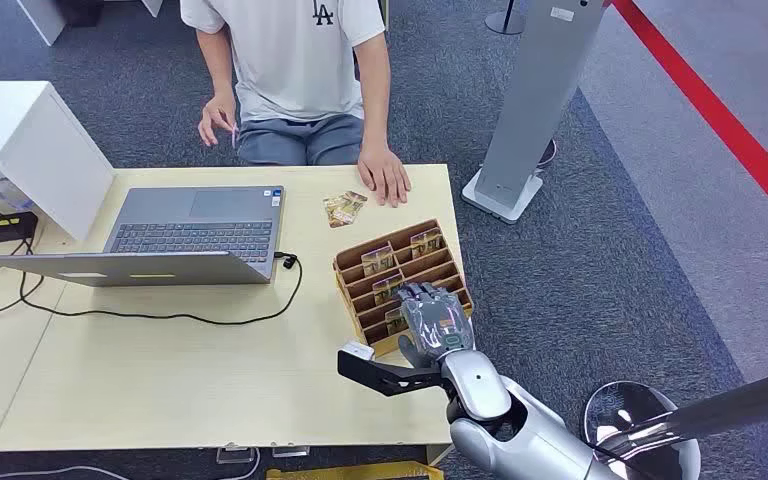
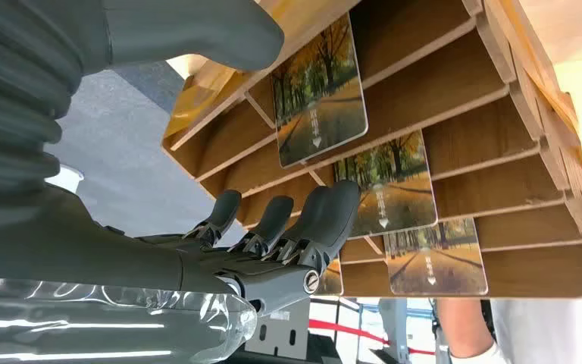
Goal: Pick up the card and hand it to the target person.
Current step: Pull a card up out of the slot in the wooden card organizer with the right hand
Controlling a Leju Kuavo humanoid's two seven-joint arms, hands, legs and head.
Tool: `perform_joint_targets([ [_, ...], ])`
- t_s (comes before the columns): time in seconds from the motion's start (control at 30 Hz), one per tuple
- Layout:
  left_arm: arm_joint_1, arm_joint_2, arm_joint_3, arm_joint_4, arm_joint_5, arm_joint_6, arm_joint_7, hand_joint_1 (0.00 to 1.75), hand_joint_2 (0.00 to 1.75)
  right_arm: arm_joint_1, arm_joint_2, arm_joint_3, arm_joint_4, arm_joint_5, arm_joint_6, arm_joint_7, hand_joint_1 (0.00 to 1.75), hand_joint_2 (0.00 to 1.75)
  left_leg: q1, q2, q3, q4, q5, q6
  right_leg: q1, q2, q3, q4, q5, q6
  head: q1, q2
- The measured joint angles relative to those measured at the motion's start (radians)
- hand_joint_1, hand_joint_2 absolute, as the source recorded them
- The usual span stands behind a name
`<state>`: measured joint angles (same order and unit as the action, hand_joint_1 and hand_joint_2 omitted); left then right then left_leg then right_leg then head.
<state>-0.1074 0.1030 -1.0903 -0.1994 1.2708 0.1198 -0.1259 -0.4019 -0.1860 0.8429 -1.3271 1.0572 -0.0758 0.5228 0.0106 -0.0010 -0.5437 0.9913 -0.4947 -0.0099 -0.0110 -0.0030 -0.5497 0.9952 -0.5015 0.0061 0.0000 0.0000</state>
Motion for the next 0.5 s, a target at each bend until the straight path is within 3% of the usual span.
perform_joint_targets([
  [0.1, 0.000, 0.000, 0.002, 0.001, 0.002, 0.000, -0.002, 0.00, 0.00, -0.002, -0.002, 0.000, -0.004, -0.002, 0.001, -0.001, 0.93, 1.75, 0.000, 0.000, 0.000, 0.000, 0.000, 0.000, 0.000, 0.000, 0.000, 0.000, 0.000, 0.000, 0.000, 0.000],
  [0.23, 0.000, 0.002, 0.003, 0.002, 0.003, 0.000, -0.002, 0.00, 0.00, 0.001, -0.006, -0.005, -0.008, -0.014, 0.000, -0.003, 1.34, 1.75, 0.000, 0.000, -0.001, 0.001, 0.000, 0.000, 0.000, 0.000, -0.001, 0.001, 0.000, 0.000, 0.000, 0.000],
  [0.5, 0.000, 0.003, 0.004, 0.002, 0.006, 0.001, 0.003, 0.00, 0.00, 0.013, -0.009, -0.006, -0.009, -0.035, -0.007, -0.012, 1.42, 1.75, 0.000, -0.001, 0.000, 0.000, 0.000, 0.000, 0.000, -0.001, 0.000, 0.000, 0.000, 0.000, 0.000, 0.000],
])
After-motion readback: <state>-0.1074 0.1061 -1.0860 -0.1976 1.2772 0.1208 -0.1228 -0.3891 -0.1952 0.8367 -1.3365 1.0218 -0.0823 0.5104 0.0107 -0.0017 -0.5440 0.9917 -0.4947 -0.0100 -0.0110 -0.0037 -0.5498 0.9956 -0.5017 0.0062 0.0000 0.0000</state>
